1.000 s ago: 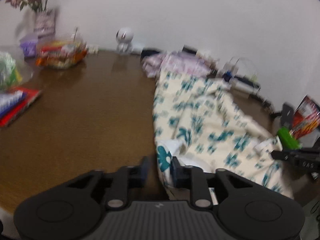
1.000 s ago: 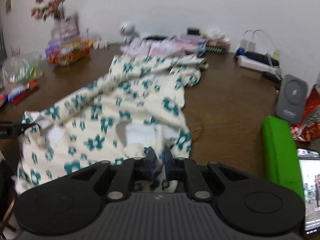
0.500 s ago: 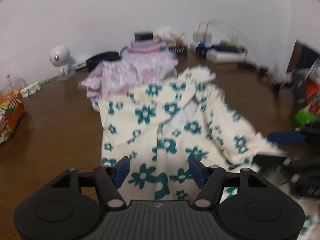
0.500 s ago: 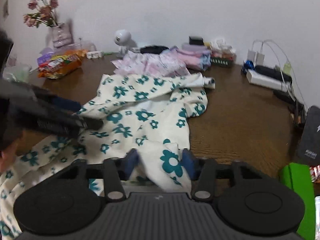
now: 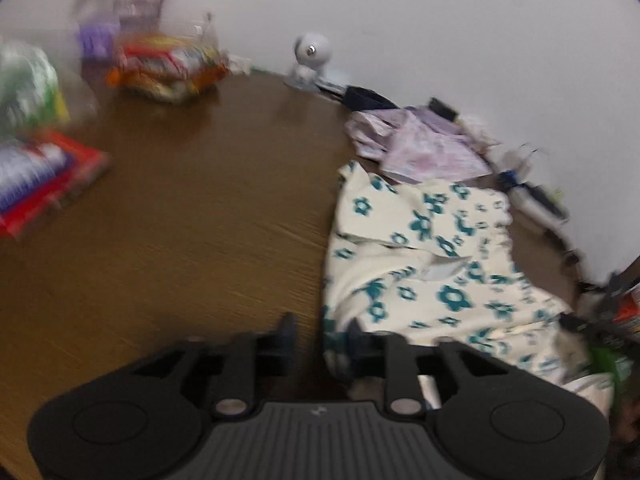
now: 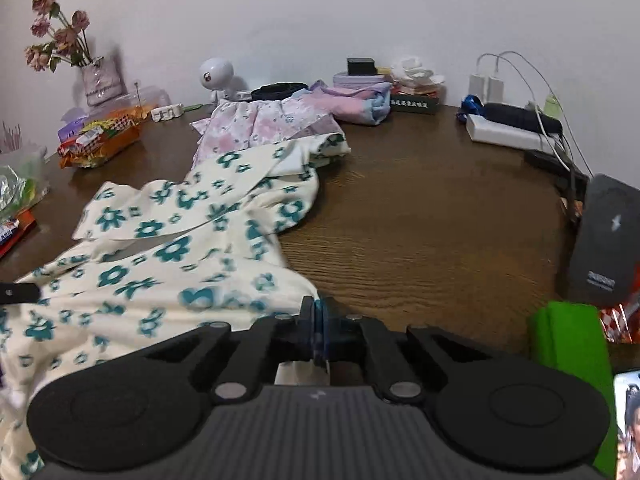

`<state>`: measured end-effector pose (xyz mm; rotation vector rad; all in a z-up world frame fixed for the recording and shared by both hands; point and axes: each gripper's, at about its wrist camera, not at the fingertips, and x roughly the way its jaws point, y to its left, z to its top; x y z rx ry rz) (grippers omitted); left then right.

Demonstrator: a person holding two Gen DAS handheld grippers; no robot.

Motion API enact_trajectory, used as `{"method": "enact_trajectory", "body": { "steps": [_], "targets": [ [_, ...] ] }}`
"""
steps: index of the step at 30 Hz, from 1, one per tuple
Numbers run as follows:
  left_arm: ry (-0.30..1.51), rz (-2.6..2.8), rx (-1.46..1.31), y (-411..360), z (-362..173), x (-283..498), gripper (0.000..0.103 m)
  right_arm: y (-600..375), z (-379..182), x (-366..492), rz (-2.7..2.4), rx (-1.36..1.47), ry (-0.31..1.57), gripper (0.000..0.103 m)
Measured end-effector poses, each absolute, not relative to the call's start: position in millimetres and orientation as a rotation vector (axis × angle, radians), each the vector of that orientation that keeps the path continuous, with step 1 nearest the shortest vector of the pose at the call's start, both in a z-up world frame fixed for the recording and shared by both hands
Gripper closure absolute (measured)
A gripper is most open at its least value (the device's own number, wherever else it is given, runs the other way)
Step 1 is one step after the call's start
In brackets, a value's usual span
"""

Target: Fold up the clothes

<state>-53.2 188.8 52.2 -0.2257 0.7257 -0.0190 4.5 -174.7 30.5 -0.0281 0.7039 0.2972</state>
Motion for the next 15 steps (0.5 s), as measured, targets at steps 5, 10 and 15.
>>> {"method": "enact_trajectory", "body": {
  "steps": [5, 10, 15],
  "targets": [
    [0.587, -0.106, 0.019, 154, 94, -32, 0.032, -167, 51, -27, 0.362, -0.058, 0.636, 0.061],
    [0.626, -0.301, 0.265, 107, 81, 31, 0.03, -155, 53, -62, 0.536, -0.059, 0.686, 0.059],
    [0.703, -0.373, 0.442, 71, 53, 63, 0.031, -133, 38, -83, 0.591, -0.15, 0.754, 0.059]
  ]
}}
